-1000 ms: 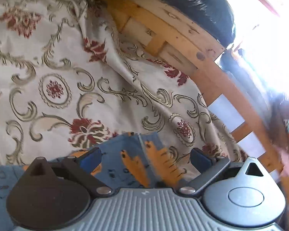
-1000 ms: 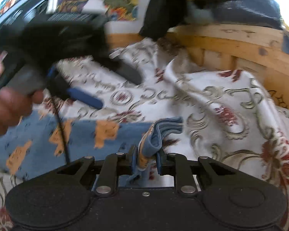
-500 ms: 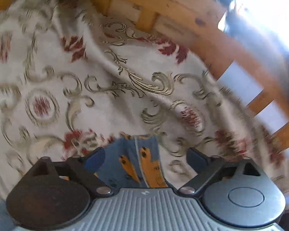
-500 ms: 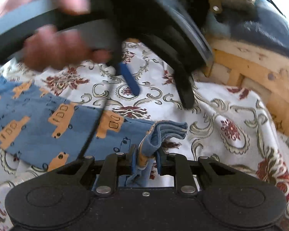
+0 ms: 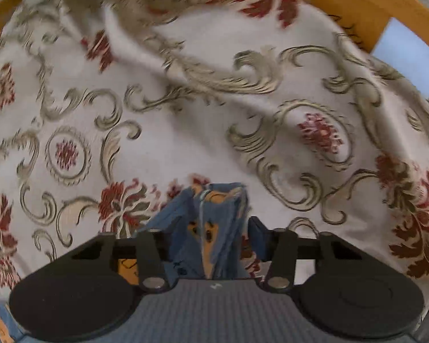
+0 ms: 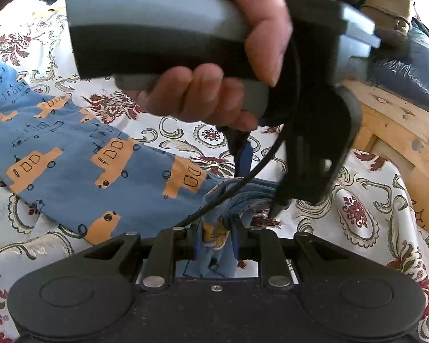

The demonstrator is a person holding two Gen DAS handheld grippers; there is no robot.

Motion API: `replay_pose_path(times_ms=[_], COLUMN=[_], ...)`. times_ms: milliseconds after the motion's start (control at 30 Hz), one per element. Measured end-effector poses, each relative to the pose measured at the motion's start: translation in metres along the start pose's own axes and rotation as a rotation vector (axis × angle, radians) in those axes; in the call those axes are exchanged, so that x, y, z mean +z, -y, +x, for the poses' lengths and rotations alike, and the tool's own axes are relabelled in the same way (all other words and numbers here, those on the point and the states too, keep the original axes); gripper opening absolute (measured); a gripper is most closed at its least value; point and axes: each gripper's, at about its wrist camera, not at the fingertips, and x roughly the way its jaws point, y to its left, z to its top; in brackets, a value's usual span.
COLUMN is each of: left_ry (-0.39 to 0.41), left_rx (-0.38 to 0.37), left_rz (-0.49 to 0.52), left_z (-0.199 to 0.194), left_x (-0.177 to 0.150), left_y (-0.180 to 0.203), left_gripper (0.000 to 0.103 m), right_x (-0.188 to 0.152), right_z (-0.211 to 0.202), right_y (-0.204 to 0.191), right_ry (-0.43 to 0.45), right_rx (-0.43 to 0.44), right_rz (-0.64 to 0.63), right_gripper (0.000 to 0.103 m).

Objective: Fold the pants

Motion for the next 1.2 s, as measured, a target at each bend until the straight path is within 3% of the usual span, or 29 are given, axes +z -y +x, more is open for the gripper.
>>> replay_pose_path(times_ms=[67,133,267,567,800,1033,1200], left_ry=[-0.007,-0.005,0.028,0.152,0.251,0.287,0.277], left_rx=[-0.012,-0.034,-0.094,-0.273,-0.364,-0.379,-0.371], left_rz=[-0.033,-0.066,-0.146,-0.4,-0.531,-0.653,-0.685], left_z=[0.001,0.001,-0.007,-0.046,-0.076,-0.072,-0.049], left_x=[-0.001,-0.003,-0.01,-0.056,-0.098,-0.164,-0.195], left_y=[-0.005,-0.01,-0.019,-0.065,-0.128,-0.19,-0.22], left_gripper=[0.03,0.021,0.015,0.013,0.013,0.013,0.013], right_x=[0.0,-0.001,0.0,0.006,0.016,0.025,0.023], right_z=[-0.001,-0.002,-0.01,-0.038,-0.057,-0.052,-0.036], right_y=[0.0,0.0,0.001,-0.02,-0.064,-0.118,-0.147], right_ry=[0.003,0.009,0.042,0.179,0.227,0.222,0.175], right_rx=[0.003,0.002,-0.011,-0.019,0.056,0.19,0.227], right_rz=[0.0,-0.001,-0.001,-0.094,-0.223,-0.312,-0.374], right_gripper=[0.02,0.02,0.019,0.019,0.019,0.018,0.021])
